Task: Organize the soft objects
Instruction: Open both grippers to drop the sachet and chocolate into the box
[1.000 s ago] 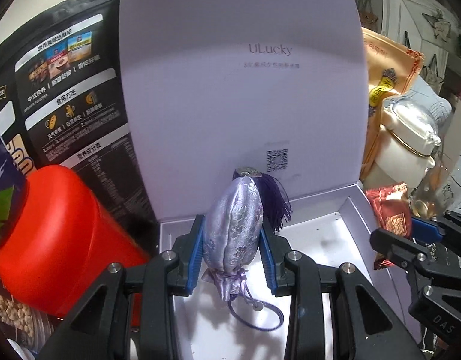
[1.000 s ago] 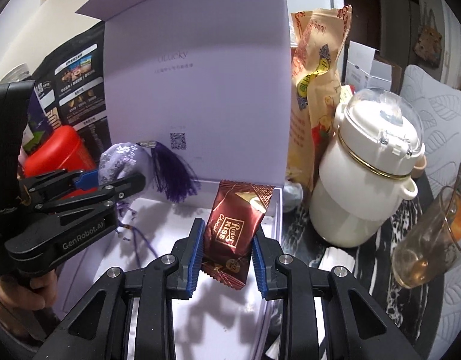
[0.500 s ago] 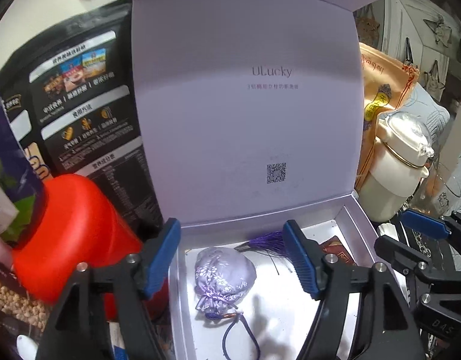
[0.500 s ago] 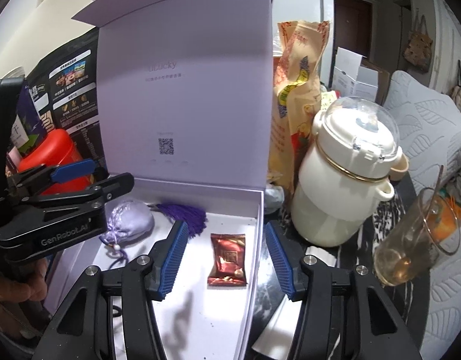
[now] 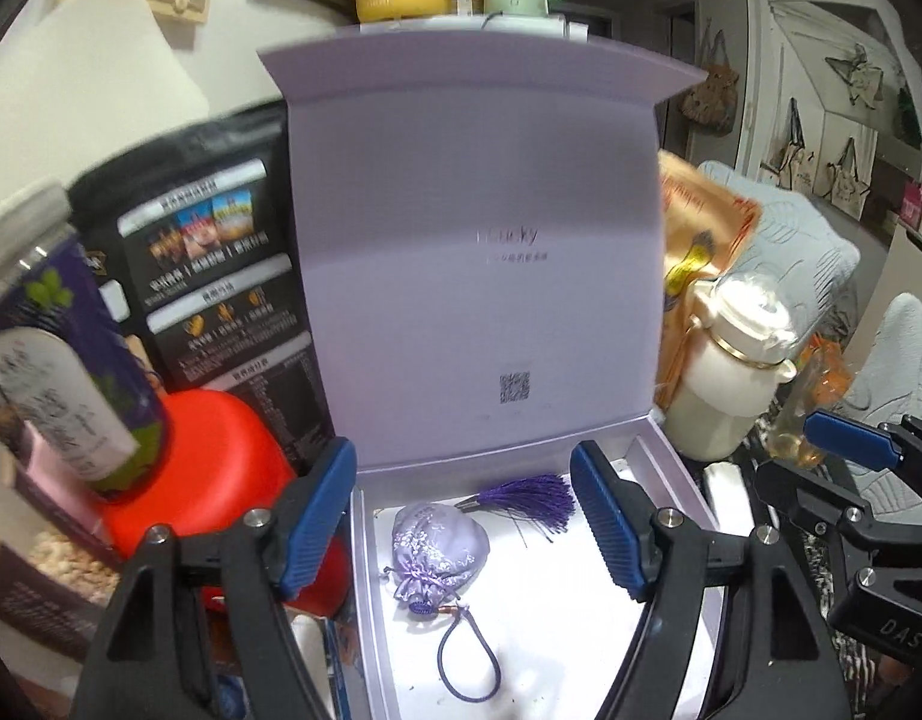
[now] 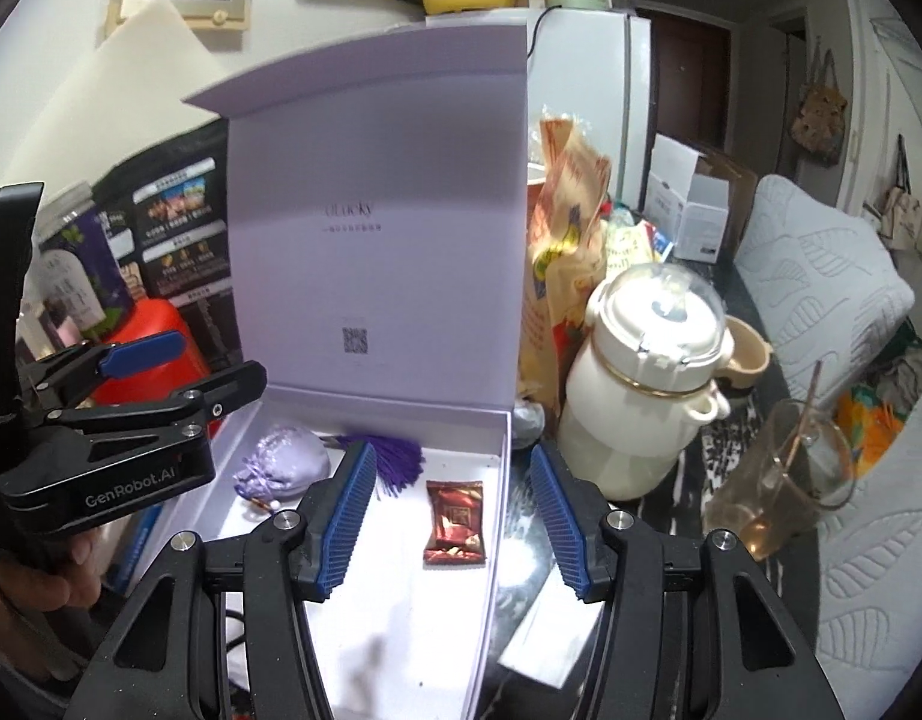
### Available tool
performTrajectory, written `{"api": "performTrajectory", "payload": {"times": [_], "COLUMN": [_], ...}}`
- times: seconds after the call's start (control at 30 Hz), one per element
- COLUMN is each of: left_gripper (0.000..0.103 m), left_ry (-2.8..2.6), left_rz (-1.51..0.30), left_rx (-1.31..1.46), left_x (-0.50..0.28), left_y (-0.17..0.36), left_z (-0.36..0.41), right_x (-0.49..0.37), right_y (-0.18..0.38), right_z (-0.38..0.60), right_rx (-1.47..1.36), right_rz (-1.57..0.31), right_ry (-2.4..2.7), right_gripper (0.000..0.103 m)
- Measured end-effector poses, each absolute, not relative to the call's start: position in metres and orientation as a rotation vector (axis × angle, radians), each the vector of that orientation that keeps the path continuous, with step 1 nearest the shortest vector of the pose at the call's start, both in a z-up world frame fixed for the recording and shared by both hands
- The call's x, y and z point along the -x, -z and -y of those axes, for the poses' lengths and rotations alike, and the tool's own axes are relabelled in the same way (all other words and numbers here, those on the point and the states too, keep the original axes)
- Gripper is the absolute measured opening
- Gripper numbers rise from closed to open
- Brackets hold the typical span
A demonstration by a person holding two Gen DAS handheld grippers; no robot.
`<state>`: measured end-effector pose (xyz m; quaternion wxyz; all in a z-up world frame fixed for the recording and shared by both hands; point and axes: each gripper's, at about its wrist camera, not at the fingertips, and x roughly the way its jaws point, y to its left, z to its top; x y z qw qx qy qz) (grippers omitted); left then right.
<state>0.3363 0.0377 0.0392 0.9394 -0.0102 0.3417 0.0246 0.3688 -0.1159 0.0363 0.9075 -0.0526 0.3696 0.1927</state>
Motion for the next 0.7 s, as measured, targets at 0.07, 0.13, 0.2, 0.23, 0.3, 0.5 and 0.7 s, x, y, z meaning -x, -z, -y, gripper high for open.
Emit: {"api": "performTrajectory", "payload": {"times": [0.07,0.13,0.2,0.23,0.3,0.5,0.7], "left_gripper": [0.074,0.074,0.074,0.074,0.074,0.074,0.074], "left_ry": [-0.048,-0.049,-0.048,-0.045,-0.042,-0.035,-0.026], "left_rz": [-0.677,-0.662,-0.644,-0.637,-0.621,-0.572,-0.528], "left_rx": [0.020,0.016,0.013,0.014,0.012,0.007,-0.003], "left_x": [-0.328,-0.321,-0.313,-0.311,-0.303,-0.275,-0.242], "left_y": [-0.051,-0.059,-0.067,-0.068,-0.075,-0.098,-0.116], "left_z": [-0.037,-0.037,-0.036,-0.035,-0.034,-0.033,-0.032], "right_x": [-0.363,-0.356,-0.349,-0.346,-0.338,-0.312,-0.280], "right_y": [-0.045,-0.053,-0.061,-0.065,-0.073,-0.094,-0.113], "right_z": [0.118,0.119,0.121,0.121,0.122,0.123,0.125], "right_rx": [0.103,0.101,0.099,0.098,0.098,0.100,0.101], "right_rz": [-0.751,-0.738,-0.724,-0.717,-0.703,-0.655,-0.610], "right_ry": [-0.396,-0.391,-0.388,-0.387,-0.386,-0.386,-0.380], "right_gripper": [0.054,0.054,0.054,0.054,0.054,0.054,0.054]}}
